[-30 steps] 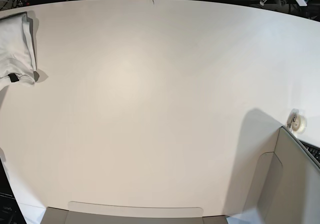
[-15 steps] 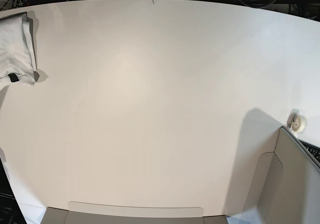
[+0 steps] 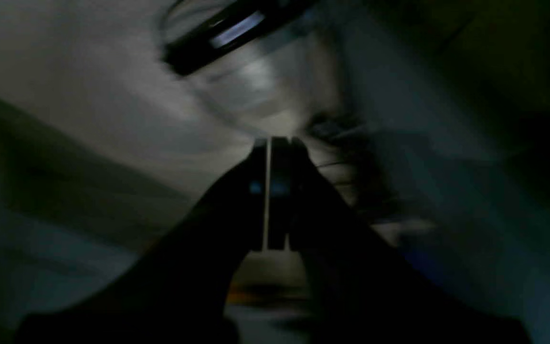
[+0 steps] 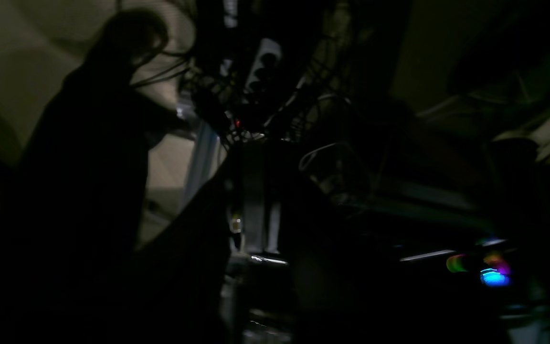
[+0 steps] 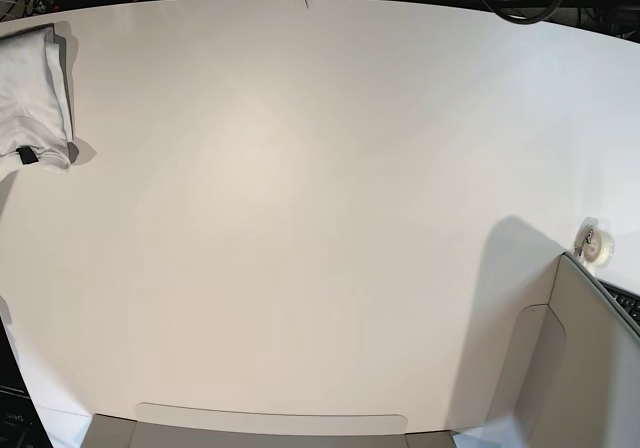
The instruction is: Layout the t-shirt on the table in an organized manner, then fold the t-shirt properly
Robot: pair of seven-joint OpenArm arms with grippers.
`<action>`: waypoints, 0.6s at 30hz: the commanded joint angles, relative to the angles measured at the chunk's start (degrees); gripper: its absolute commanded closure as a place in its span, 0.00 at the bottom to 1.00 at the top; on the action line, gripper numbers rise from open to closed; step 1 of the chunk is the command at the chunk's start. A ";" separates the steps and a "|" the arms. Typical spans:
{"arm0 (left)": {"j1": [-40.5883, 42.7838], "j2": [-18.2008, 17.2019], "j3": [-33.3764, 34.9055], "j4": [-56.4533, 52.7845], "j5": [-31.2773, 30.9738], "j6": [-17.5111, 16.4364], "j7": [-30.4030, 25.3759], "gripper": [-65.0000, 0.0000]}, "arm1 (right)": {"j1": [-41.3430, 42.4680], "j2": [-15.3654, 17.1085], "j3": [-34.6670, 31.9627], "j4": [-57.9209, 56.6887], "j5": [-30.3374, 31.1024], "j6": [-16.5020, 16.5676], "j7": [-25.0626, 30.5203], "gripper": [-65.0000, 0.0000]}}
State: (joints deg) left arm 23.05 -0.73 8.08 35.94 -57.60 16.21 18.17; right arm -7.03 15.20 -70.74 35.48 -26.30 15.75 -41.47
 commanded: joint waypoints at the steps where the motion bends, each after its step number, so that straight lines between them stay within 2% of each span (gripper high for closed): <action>1: -1.29 -1.69 4.54 -2.67 -0.02 0.63 -2.92 1.00 | -1.10 0.05 -0.16 -0.01 4.02 0.65 0.46 1.00; 5: -5.95 -2.74 19.48 -12.87 -0.02 0.63 -10.92 1.00 | 0.04 0.14 -0.25 0.08 22.39 0.65 3.72 1.00; 9: -8.76 -4.15 31.00 -17.44 -0.02 0.63 -15.76 1.00 | 2.32 0.58 -0.25 -0.01 41.82 0.65 7.76 1.00; 13: -10.34 -5.38 39.62 -17.97 -0.02 0.63 -18.22 1.00 | 4.08 1.11 1.16 -0.28 62.83 0.65 10.31 1.00; 15: -11.31 -6.61 43.48 -17.97 -0.02 0.63 -18.22 1.00 | 4.61 0.75 4.41 -2.74 71.27 0.65 12.68 1.00; 16: -11.84 -6.87 45.42 -18.14 -0.02 0.63 -18.13 1.00 | 4.61 -0.39 5.99 -5.11 74.35 0.65 14.18 1.00; 18: -12.89 -7.14 48.41 -19.64 -0.02 0.63 -18.31 1.00 | 4.70 -4.17 8.72 -11.35 75.67 0.65 19.10 1.00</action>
State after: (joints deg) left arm 9.98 -7.31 56.45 16.36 -57.63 16.12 0.16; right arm -2.07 11.35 -61.91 23.27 48.82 15.59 -21.74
